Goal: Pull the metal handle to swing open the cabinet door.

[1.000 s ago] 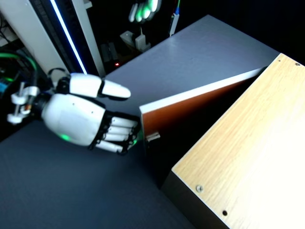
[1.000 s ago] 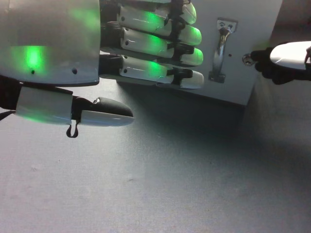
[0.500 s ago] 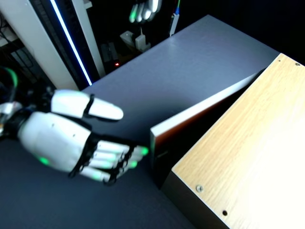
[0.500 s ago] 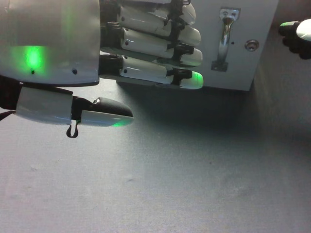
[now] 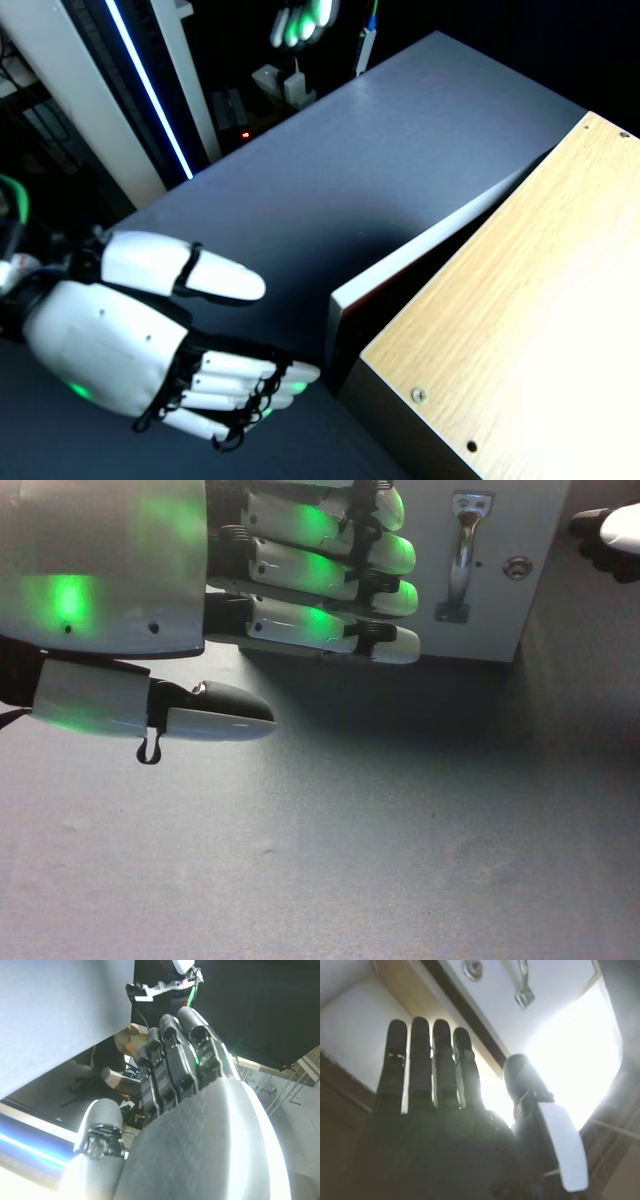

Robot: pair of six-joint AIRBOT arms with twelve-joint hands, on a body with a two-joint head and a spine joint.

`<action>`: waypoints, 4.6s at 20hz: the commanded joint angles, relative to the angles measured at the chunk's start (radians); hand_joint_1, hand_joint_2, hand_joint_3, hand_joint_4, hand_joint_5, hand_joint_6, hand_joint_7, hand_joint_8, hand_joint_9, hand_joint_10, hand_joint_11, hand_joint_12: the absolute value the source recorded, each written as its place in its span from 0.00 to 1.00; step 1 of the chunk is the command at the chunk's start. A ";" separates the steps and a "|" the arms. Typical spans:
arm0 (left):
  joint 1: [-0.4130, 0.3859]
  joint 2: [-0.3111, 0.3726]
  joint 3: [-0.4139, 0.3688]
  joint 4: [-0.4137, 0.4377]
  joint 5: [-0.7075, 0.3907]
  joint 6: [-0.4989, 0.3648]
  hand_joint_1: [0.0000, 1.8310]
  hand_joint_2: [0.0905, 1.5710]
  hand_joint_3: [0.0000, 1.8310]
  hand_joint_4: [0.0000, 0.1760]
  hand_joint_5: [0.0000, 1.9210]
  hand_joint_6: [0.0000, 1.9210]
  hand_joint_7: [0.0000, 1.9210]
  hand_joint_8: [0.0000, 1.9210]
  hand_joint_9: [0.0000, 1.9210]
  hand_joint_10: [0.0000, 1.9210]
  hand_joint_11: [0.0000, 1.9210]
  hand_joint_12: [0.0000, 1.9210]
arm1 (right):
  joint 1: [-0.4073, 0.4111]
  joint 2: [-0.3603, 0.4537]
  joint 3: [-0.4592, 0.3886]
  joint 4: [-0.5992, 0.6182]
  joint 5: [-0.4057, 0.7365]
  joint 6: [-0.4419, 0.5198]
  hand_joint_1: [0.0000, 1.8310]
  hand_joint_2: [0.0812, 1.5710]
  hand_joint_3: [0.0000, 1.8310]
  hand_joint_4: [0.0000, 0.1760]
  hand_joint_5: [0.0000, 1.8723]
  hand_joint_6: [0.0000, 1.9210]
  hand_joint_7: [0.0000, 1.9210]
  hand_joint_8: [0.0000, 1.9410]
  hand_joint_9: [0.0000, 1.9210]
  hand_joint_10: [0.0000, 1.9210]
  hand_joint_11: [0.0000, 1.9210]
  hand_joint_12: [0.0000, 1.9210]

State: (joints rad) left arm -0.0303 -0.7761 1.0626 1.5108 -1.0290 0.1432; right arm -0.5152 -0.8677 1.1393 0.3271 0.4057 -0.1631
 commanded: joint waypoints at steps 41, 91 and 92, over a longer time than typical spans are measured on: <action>-0.010 0.007 0.001 -0.094 -0.023 0.009 0.00 1.00 0.03 0.00 0.21 0.00 0.22 0.00 0.20 0.00 0.03 0.40 | -0.046 0.073 -0.200 -0.042 0.088 0.157 0.00 1.00 0.04 0.00 0.19 0.00 0.20 0.00 0.19 0.00 0.00 0.46; -0.010 0.007 0.001 -0.094 -0.023 0.009 0.00 1.00 0.03 0.00 0.21 0.00 0.22 0.00 0.20 0.00 0.02 0.40 | -0.037 0.070 -0.324 -0.038 0.115 0.314 0.00 1.00 0.04 0.00 0.19 0.00 0.20 0.00 0.19 0.00 0.00 0.46; -0.010 0.007 0.001 -0.094 -0.023 0.009 0.00 1.00 0.03 0.00 0.21 0.00 0.22 0.00 0.20 0.00 0.02 0.40 | -0.038 0.069 -0.328 -0.038 0.115 0.314 0.00 1.00 0.04 0.00 0.20 0.00 0.20 0.00 0.19 0.00 0.00 0.46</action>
State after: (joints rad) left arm -0.0303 -0.7761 1.0626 1.5108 -1.0290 0.1432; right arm -0.5606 -0.8032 0.8124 0.2920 0.4080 0.1368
